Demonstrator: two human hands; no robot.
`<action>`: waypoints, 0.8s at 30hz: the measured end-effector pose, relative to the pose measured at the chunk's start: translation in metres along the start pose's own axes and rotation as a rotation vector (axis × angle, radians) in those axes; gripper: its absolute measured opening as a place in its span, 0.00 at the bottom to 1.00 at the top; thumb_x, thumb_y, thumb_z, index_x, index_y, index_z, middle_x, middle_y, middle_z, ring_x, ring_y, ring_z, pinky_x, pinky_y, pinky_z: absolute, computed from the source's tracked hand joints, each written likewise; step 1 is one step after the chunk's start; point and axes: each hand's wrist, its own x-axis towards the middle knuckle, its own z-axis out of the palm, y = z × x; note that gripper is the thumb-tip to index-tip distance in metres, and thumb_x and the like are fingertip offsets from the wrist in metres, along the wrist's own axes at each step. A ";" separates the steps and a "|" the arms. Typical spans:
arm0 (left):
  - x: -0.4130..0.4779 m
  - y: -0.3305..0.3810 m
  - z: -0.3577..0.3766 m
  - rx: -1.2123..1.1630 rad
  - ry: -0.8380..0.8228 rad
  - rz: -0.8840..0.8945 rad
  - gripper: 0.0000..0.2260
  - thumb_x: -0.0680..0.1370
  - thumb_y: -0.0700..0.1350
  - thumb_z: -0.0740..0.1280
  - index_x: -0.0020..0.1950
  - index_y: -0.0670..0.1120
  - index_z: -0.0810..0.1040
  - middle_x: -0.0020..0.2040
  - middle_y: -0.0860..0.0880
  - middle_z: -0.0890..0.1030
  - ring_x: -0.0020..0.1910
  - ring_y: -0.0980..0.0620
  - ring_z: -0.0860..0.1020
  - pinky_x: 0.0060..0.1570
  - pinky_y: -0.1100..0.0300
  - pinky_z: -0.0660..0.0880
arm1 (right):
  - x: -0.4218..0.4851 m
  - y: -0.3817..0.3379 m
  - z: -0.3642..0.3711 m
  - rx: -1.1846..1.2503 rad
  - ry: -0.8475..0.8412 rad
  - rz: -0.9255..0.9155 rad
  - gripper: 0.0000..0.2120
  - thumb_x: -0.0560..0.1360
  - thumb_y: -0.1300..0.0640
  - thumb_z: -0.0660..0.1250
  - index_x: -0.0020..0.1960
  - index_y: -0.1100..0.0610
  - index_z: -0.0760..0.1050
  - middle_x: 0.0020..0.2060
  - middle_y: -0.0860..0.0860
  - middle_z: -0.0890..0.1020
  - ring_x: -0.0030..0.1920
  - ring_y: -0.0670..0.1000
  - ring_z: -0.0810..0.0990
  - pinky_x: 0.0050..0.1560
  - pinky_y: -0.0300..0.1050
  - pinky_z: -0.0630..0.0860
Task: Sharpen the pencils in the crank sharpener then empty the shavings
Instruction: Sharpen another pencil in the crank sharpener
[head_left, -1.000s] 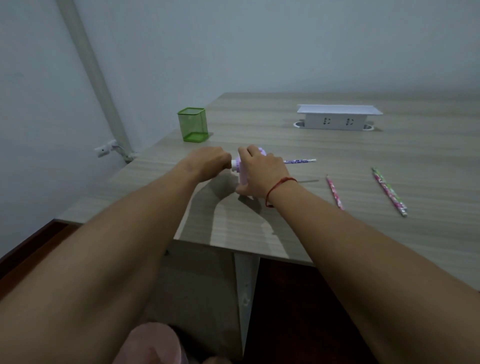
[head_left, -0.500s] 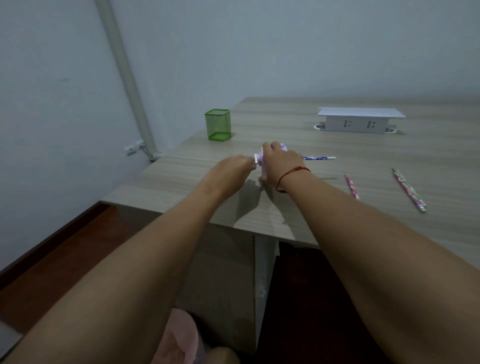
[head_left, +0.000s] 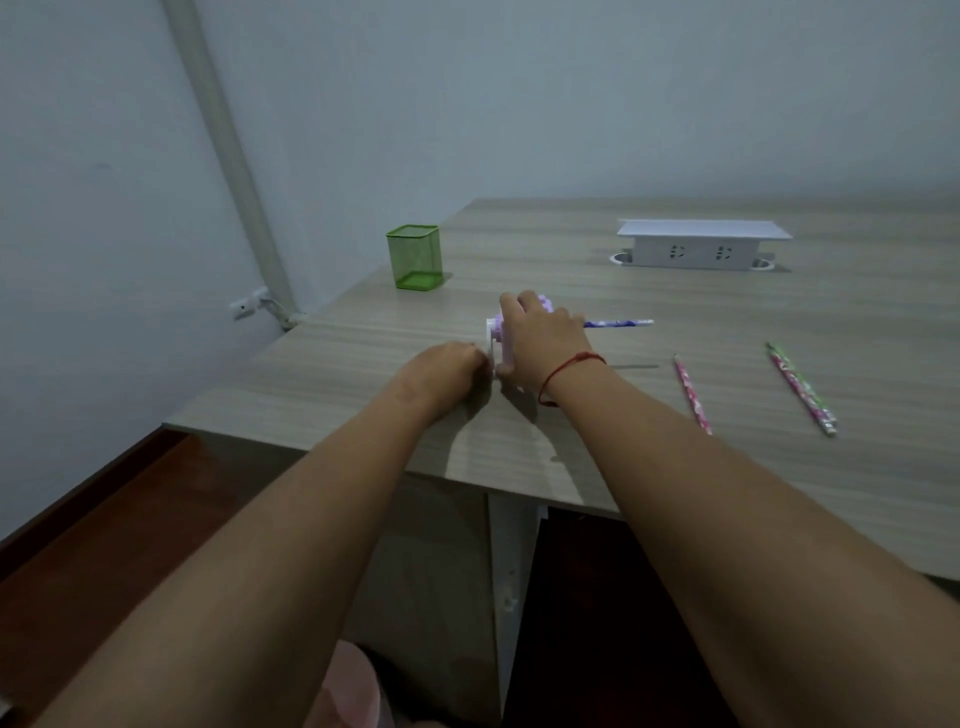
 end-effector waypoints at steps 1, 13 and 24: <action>0.005 0.000 -0.001 0.017 -0.021 -0.010 0.10 0.79 0.42 0.60 0.55 0.43 0.79 0.53 0.43 0.80 0.50 0.46 0.78 0.52 0.53 0.74 | 0.000 0.002 0.001 0.005 0.015 -0.010 0.33 0.69 0.46 0.71 0.69 0.55 0.63 0.65 0.54 0.70 0.60 0.60 0.75 0.58 0.61 0.73; 0.042 -0.017 -0.021 0.342 0.016 0.123 0.07 0.79 0.38 0.59 0.53 0.39 0.75 0.51 0.40 0.79 0.50 0.40 0.78 0.40 0.53 0.68 | -0.005 0.009 -0.003 -0.017 0.053 -0.086 0.35 0.69 0.45 0.71 0.71 0.55 0.62 0.64 0.54 0.71 0.56 0.58 0.77 0.55 0.55 0.77; 0.038 -0.011 -0.049 0.185 0.263 0.190 0.08 0.81 0.38 0.58 0.50 0.38 0.76 0.49 0.38 0.79 0.49 0.38 0.78 0.42 0.48 0.72 | -0.006 0.003 -0.009 -0.027 0.018 -0.023 0.29 0.73 0.49 0.68 0.70 0.55 0.63 0.64 0.54 0.71 0.59 0.59 0.76 0.54 0.57 0.76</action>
